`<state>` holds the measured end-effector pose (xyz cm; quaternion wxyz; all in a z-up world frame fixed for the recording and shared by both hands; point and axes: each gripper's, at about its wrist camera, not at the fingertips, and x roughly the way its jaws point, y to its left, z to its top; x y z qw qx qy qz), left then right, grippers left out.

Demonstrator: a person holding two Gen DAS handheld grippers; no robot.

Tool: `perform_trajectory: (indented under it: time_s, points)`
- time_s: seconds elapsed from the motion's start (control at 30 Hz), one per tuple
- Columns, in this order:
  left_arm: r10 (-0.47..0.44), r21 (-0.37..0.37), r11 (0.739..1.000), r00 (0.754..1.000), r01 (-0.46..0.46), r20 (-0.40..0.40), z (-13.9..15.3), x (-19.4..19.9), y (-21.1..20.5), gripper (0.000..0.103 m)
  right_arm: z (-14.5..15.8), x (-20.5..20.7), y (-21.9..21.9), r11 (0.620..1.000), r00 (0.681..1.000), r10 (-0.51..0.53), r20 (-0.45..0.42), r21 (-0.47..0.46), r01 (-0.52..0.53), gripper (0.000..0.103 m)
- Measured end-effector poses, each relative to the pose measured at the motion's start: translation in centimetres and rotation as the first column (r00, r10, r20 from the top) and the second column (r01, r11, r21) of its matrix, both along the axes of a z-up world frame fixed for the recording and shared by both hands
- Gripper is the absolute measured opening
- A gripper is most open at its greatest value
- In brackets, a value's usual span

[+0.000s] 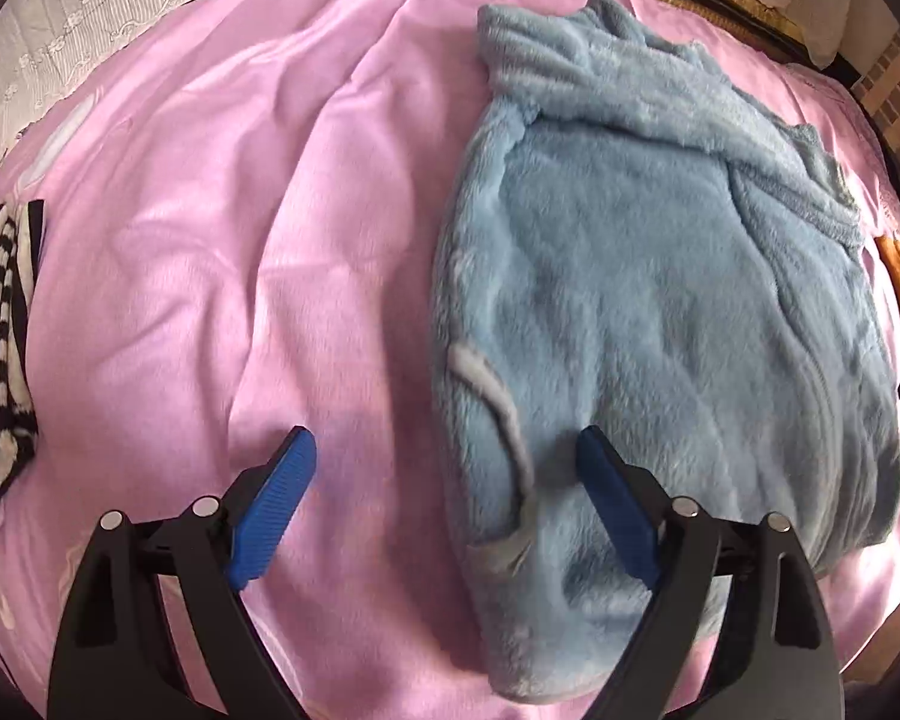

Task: Fold small clothes
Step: 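Move both open grippers over the jacket to its hem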

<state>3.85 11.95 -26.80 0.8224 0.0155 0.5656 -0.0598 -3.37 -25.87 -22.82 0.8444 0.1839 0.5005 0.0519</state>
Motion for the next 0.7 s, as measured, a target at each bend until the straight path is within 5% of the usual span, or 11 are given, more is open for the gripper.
perform_trajectory:
  time_s: [0.2, 0.4, 0.57, 0.7]
  points:
    - [-0.001, -0.003, 1.000, 1.000, 0.001, 0.006, -0.5, -2.6, 0.5, 0.087, -3.0, -2.4, 0.6, 1.000, 0.998, 0.004, -0.065, 0.001, -0.003, 0.038]
    - [0.005, 0.018, 1.000, 1.000, -0.005, 0.013, -0.1, -4.0, 1.0, 0.087, -2.6, -3.8, 0.8, 0.999, 0.997, 0.027, -0.070, -0.019, -0.029, 0.037]
    - [-0.033, 0.068, 0.997, 0.987, 0.023, 0.155, 3.8, -4.6, -1.0, 0.084, 0.8, -4.5, 3.2, 0.988, 0.994, 0.089, 0.057, -0.131, -0.081, 0.038]
    - [-0.085, 0.085, 0.994, 0.986, 0.073, 0.146, 3.3, -3.7, -3.4, 0.084, 0.8, -2.9, 6.3, 0.976, 0.983, 0.174, 0.060, -0.146, -0.164, 0.038]
